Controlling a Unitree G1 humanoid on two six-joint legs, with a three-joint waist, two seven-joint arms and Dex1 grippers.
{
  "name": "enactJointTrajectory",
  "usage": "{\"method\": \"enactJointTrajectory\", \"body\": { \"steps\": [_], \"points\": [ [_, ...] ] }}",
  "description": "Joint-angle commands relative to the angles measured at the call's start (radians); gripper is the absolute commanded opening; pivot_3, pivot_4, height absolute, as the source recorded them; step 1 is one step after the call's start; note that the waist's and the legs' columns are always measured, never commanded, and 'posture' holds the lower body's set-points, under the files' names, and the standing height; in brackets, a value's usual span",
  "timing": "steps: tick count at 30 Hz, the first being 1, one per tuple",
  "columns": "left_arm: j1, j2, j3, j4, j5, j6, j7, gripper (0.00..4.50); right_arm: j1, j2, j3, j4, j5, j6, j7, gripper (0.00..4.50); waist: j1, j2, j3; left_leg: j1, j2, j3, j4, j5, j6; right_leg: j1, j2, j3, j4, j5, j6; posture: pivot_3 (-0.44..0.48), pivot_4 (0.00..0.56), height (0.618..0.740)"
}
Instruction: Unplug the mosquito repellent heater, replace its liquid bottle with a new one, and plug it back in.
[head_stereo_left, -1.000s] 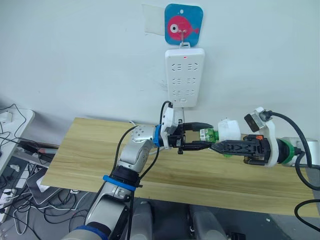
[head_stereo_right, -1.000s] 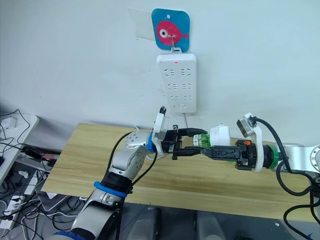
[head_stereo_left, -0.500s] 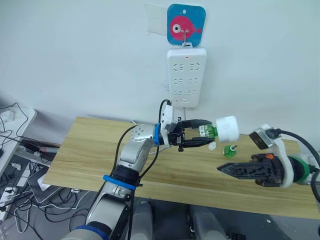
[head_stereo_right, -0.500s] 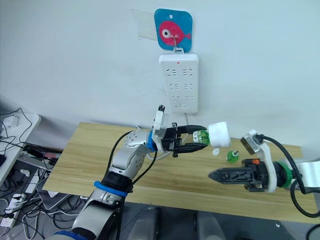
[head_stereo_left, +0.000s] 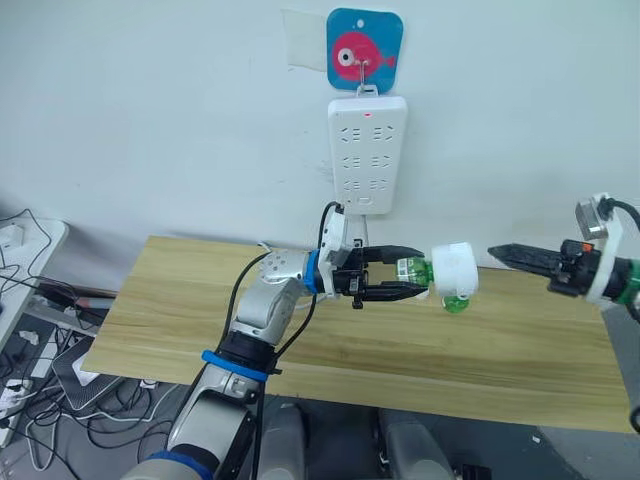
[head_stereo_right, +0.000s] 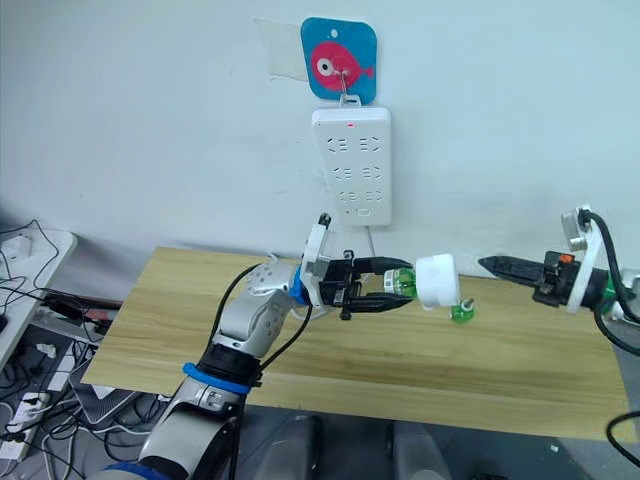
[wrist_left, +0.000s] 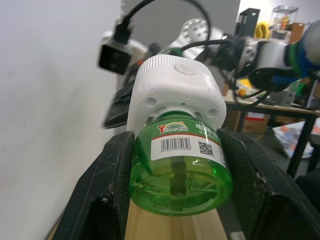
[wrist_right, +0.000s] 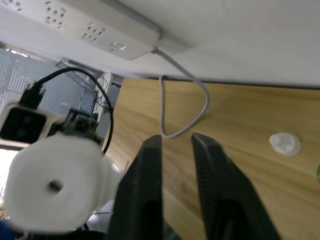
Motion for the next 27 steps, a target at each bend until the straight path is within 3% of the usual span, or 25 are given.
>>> {"method": "enactJointTrajectory", "body": {
  "steps": [1,9,14,19,22,27],
  "points": [
    [-0.013,0.001,-0.006,-0.059,-0.03,0.027,-0.012,2.24,-0.06,0.066,-0.011,0.013,-0.07,0.001,-0.003,0.03,0.001,0.0,0.0,-0.001,0.0,0.0,0.0,0.0,0.0,-0.001,0.0,0.0,0.0,0.0,0.0,0.011,0.21,0.74],
    [-0.019,-0.004,0.016,-0.067,-0.041,0.07,0.029,2.24,-0.05,0.206,-0.022,-0.116,-0.033,0.107,-0.021,0.03,0.001,0.0,0.0,-0.005,0.0,-0.001,0.001,0.002,-0.003,-0.004,-0.001,0.0,0.001,0.0,0.0,0.022,0.215,0.74],
    [-0.034,-0.009,0.026,-0.021,-0.011,0.038,0.057,2.24,0.062,0.196,-0.039,-0.25,0.103,0.18,-0.035,0.03,0.007,0.0,0.0,-0.007,0.0,-0.001,0.002,0.0,0.0,-0.005,-0.001,-0.001,0.0,0.0,0.0,0.025,0.219,0.74],
    [-0.032,-0.003,0.022,0.011,0.022,-0.007,0.071,2.24,0.146,0.145,-0.024,-0.369,0.328,0.128,-0.123,0.03,0.004,0.0,0.0,-0.006,-0.001,-0.001,0.002,0.0,0.0,-0.005,-0.001,-0.001,0.002,0.0,0.0,0.019,0.23,0.74],
    [-0.027,-0.005,0.012,0.025,0.039,-0.03,0.071,2.24,0.153,0.103,-0.008,-0.424,0.43,0.066,-0.163,0.03,-0.001,0.0,0.0,-0.006,-0.001,-0.001,0.002,0.0,0.0,-0.005,-0.001,-0.001,0.002,0.0,0.0,0.012,0.231,0.74],
    [-0.03,-0.006,0.0,0.038,0.049,-0.041,0.054,2.24,0.1,0.067,0.001,-0.452,0.436,0.016,-0.133,0.03,-0.002,0.0,0.0,-0.006,-0.001,-0.001,0.002,0.0,0.0,-0.005,0.0,-0.001,0.002,0.0,0.0,-0.007,0.228,0.74]
  ]
}}
